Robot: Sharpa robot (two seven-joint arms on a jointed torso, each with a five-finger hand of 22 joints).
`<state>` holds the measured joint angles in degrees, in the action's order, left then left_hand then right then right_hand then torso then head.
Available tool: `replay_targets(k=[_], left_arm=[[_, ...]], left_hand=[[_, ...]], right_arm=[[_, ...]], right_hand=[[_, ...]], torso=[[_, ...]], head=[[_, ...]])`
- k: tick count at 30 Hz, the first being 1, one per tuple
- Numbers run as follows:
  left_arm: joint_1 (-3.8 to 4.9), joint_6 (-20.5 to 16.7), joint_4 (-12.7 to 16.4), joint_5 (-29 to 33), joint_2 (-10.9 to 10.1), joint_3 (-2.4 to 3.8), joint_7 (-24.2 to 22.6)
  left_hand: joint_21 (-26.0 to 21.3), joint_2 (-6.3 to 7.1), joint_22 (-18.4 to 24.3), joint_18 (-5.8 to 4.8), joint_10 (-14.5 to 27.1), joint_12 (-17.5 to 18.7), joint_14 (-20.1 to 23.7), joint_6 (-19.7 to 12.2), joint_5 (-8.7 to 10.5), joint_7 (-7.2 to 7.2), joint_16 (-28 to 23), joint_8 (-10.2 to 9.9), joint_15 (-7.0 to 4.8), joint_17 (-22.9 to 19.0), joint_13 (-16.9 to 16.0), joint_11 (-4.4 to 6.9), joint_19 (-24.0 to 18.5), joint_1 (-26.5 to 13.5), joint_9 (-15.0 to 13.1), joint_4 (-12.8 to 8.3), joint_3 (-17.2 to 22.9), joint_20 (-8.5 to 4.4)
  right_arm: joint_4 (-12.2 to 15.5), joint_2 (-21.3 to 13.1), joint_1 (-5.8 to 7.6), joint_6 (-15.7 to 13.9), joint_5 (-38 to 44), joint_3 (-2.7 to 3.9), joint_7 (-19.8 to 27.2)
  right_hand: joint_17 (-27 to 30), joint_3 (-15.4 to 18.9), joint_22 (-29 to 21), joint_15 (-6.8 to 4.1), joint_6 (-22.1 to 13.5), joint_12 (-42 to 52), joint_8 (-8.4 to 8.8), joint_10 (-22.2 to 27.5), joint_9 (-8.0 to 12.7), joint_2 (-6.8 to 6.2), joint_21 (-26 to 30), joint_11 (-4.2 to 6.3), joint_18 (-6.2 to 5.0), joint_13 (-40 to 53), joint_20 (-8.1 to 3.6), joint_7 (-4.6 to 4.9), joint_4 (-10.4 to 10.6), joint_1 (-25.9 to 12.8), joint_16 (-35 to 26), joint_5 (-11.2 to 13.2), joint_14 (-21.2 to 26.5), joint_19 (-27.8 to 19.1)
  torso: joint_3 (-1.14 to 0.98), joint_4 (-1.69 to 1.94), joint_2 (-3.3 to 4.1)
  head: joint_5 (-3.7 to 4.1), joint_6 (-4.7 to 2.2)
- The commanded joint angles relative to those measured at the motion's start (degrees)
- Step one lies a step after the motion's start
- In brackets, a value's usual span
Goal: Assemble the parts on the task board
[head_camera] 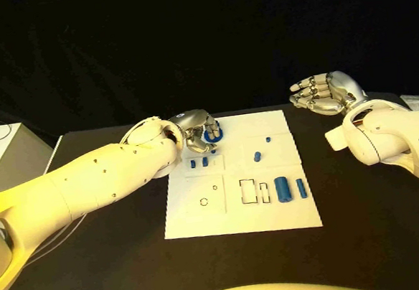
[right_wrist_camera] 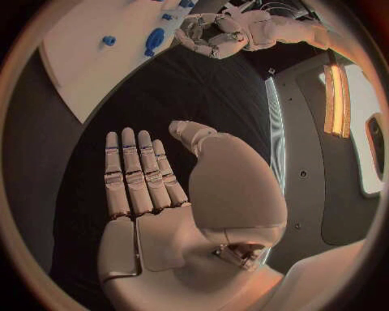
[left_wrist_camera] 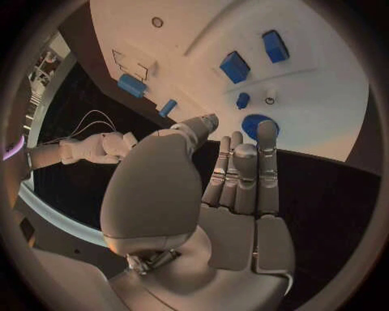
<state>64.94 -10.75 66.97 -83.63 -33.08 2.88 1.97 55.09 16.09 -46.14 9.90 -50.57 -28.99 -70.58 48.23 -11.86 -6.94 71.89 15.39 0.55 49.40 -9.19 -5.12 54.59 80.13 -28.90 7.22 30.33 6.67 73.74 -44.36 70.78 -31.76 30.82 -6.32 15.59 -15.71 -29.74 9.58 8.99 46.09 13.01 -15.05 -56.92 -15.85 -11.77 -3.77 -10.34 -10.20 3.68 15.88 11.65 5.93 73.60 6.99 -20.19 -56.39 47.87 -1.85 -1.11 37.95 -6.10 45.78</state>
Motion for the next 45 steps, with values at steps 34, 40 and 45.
replay_targets(k=[34, 40, 45], left_arm=[[-0.29, 6.16, -4.79, -4.5, 3.49, -0.4, 1.32], [-0.31, 6.66, -5.35, -4.49, 3.79, -0.4, 1.45], [-0.32, 6.41, -5.84, -4.49, 4.11, -0.41, 1.6]], left_hand=[[3.05, -0.61, -3.28, -0.32, 0.28, 1.38, -1.93, 2.08, 0.19, -0.14, 2.72, -0.34, 1.04, 1.35, 1.32, -0.47, 2.7, -0.49, 1.25, 0.06, -1.57, 0.66], [3.73, -1.03, -4.07, -0.43, -0.27, 1.3, -2.26, 2.36, 0.08, -0.14, 3.26, -0.4, 0.99, 1.82, 1.43, -0.39, 3.21, -0.07, 1.48, -0.09, -1.29, 0.66], [4.46, -2.0, -4.76, -0.44, -1.23, 1.4, -2.19, 3.25, 0.04, -0.3, 3.8, -0.43, 0.89, 1.46, 1.77, -0.3, 3.33, 1.37, 2.01, -0.96, 0.23, 0.58]], right_arm=[[0.59, 0.03, 0.04, 0.01, 0.58, 0.05, 1.11], [0.63, 0.05, 0.05, 0.05, 0.58, 0.05, 1.11], [0.65, 0.08, 0.06, 0.14, 0.58, 0.05, 1.08]], right_hand=[[0.33, -0.61, -0.51, 0.03, 0.24, -0.86, 0.49, -0.08, 0.37, -0.28, 0.02, -0.47, -0.33, -0.12, -0.01, 2.66, -0.21, 0.42, -0.43, -0.8, -0.27, -0.02], [0.33, -0.61, -0.51, 0.03, 0.24, -0.86, 0.49, -0.08, 0.37, -0.28, 0.02, -0.47, -0.33, -0.12, -0.01, 2.66, -0.21, 0.42, -0.43, -0.8, -0.27, -0.02], [0.36, -0.65, -0.59, 0.06, 0.27, -0.92, 0.53, -0.08, 0.41, -0.29, 0.03, -0.53, -0.32, -0.11, 0.01, 2.76, -0.19, 0.34, -0.46, -0.87, -0.28, -0.06]], torso=[[-0.01, 0.02, -0.04], [-0.01, 0.07, -0.05], [-0.01, 0.01, -0.06]], head=[[-0.1, 0.55], [-0.03, 0.65], [-0.04, 0.64]])
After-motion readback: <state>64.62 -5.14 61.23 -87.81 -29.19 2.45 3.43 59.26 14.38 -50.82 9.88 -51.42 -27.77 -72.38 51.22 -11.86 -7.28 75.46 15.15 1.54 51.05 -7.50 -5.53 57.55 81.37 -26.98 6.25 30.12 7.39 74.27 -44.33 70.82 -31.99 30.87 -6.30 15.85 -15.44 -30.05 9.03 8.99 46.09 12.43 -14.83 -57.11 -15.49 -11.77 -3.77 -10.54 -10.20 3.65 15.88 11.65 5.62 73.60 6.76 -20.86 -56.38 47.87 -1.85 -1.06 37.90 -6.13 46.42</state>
